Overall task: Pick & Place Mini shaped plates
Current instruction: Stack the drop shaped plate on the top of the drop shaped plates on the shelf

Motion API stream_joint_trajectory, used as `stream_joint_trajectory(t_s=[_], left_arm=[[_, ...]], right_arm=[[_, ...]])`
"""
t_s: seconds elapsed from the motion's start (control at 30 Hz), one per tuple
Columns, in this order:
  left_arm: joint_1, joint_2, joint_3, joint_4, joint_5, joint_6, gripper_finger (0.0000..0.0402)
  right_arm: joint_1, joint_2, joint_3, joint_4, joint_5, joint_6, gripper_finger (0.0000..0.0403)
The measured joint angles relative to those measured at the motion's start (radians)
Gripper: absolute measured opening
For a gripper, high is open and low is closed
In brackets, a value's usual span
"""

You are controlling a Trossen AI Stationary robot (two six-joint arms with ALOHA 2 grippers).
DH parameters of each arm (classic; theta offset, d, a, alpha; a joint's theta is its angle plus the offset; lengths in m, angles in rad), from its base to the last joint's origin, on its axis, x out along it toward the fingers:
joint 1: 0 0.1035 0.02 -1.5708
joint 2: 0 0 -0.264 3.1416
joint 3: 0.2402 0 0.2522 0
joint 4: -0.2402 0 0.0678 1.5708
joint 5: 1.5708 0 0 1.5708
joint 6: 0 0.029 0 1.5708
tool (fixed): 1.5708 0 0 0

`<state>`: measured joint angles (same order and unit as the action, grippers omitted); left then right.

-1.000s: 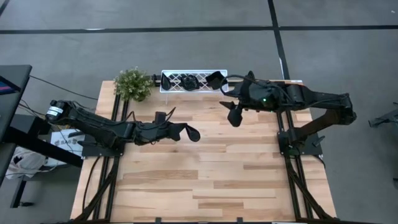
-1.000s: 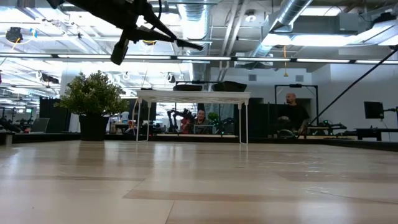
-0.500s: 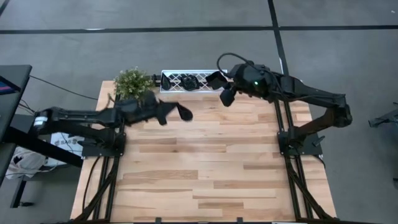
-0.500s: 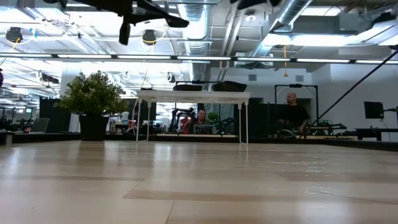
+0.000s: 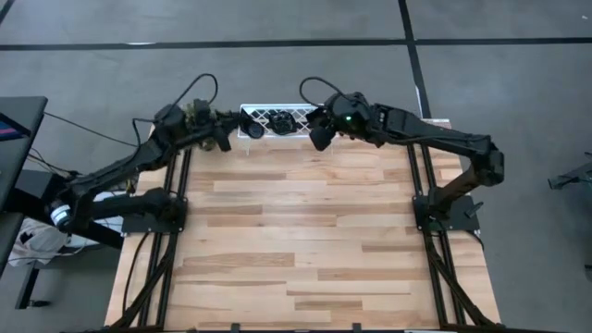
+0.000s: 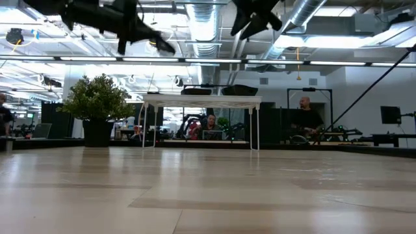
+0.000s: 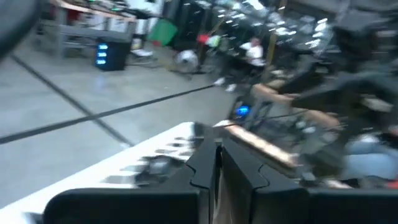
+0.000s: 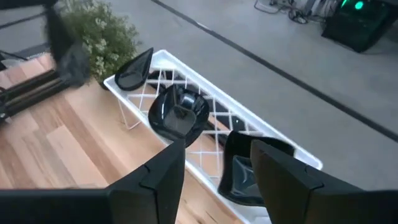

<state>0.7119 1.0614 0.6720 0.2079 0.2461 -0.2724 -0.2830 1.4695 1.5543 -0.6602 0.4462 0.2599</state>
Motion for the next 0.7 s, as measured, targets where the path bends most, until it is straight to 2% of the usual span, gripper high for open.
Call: stream_joint_trajectory(t_s=[0.17, 0.3, 0.7], left_arm=[[0.152, 0.059, 0.0, -0.007, 0.113, 0.061, 0.0021], [0.225, 0.093, 0.0, -0.007, 0.192, 0.119, 0.0021], [0.28, 0.162, 0.0, -0.006, 0.218, 0.259, 0.0021]], right_arm=[[0.01, 0.038, 0.0, 0.012, -0.004, 0.012, 0.0181], [0.013, 0.048, -0.002, 0.011, -0.003, 0.011, 0.0184], [-0.006, 0.051, -0.001, 0.015, -0.004, 0.003, 0.0181]])
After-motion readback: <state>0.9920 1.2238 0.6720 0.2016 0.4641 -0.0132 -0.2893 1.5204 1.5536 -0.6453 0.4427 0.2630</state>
